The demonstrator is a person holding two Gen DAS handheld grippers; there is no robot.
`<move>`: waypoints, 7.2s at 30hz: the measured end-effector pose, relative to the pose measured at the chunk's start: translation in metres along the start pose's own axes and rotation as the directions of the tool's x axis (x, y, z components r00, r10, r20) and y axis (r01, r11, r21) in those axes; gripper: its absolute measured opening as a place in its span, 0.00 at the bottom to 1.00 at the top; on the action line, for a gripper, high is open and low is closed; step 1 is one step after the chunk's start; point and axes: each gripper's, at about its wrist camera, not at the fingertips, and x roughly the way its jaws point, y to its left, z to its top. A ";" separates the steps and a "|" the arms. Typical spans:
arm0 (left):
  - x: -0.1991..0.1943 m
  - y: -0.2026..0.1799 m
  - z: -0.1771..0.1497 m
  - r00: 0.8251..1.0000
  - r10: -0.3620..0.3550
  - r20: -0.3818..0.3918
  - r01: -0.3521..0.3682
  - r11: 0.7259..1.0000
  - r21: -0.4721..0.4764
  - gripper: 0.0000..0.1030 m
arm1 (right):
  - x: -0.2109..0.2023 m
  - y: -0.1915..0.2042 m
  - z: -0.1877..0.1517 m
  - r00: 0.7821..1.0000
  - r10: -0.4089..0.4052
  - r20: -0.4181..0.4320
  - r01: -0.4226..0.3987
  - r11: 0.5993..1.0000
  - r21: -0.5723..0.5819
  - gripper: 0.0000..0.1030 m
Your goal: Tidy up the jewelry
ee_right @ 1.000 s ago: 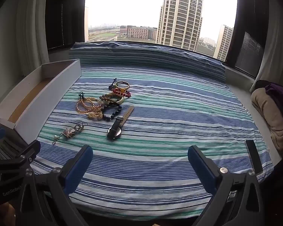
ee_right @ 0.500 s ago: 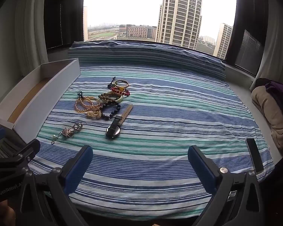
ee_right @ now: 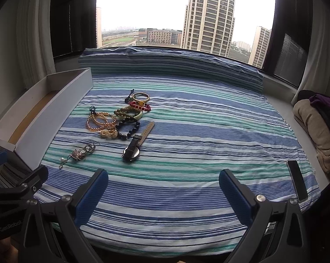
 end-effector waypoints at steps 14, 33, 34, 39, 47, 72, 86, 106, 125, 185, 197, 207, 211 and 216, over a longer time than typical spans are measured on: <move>0.007 0.002 0.001 1.000 0.010 -0.010 -0.010 1.000 -0.005 1.00 | 0.004 0.003 0.001 1.000 0.003 -0.005 -0.003 1.000 -0.007 1.00; 0.015 0.003 0.001 1.000 0.012 -0.026 -0.012 1.000 0.003 1.00 | 0.008 0.004 0.000 1.000 0.001 -0.010 -0.001 1.000 -0.009 1.00; 0.015 0.003 0.001 1.000 0.012 -0.026 -0.012 1.000 0.005 1.00 | 0.009 0.004 0.000 1.000 0.001 -0.011 -0.001 1.000 -0.009 1.00; 0.015 0.001 0.001 1.000 0.018 -0.023 -0.017 1.000 0.020 1.00 | 0.010 0.004 -0.001 1.000 0.003 -0.014 -0.003 1.000 -0.010 1.00; 0.015 0.001 0.000 0.999 0.027 -0.021 -0.026 0.999 0.034 1.00 | 0.012 0.005 -0.003 1.000 0.005 -0.026 -0.006 1.000 -0.011 1.00; 0.018 0.001 0.001 0.999 0.018 -0.035 -0.016 0.998 0.055 1.00 | 0.014 0.002 0.001 1.000 0.002 -0.028 -0.002 1.000 -0.009 1.00; 0.043 0.060 0.000 0.994 -0.038 -0.099 0.031 0.997 -0.072 1.00 | 0.017 -0.003 0.002 0.998 0.055 -0.016 -0.055 0.998 0.005 1.00; 0.120 0.029 0.016 0.979 -0.101 -0.175 0.116 0.990 0.079 1.00 | 0.077 -0.013 0.001 0.978 0.191 -0.079 -0.187 0.981 0.056 1.00; 0.192 0.013 0.015 0.968 -0.089 -0.236 0.135 0.973 0.189 0.93 | 0.210 0.028 0.019 0.907 0.266 -0.326 -0.259 0.964 0.066 0.99; 0.064 0.121 0.088 0.971 -0.238 -0.020 0.233 0.964 -0.125 0.32 | 0.133 0.045 0.106 0.847 0.470 -0.247 -0.463 0.882 0.087 0.37; 0.097 0.275 0.102 0.993 0.090 -0.081 -0.111 0.944 -0.310 0.32 | 0.085 0.249 0.168 0.741 0.639 -0.207 -0.672 0.705 -0.228 0.37; 0.168 0.307 0.074 0.964 0.107 -0.245 -0.188 0.922 -0.339 0.32 | 0.149 0.368 0.121 0.759 0.516 -0.398 -0.648 0.660 -0.379 0.37; 0.172 0.306 0.071 0.959 0.121 -0.255 -0.206 0.919 -0.337 0.30 | 0.149 0.387 0.109 0.774 0.493 -0.397 -0.631 0.647 -0.429 0.47; 0.159 0.305 0.076 0.967 0.140 -0.213 -0.208 0.915 -0.345 0.67 | 0.143 0.384 0.110 0.782 0.502 -0.368 -0.622 0.655 -0.429 0.52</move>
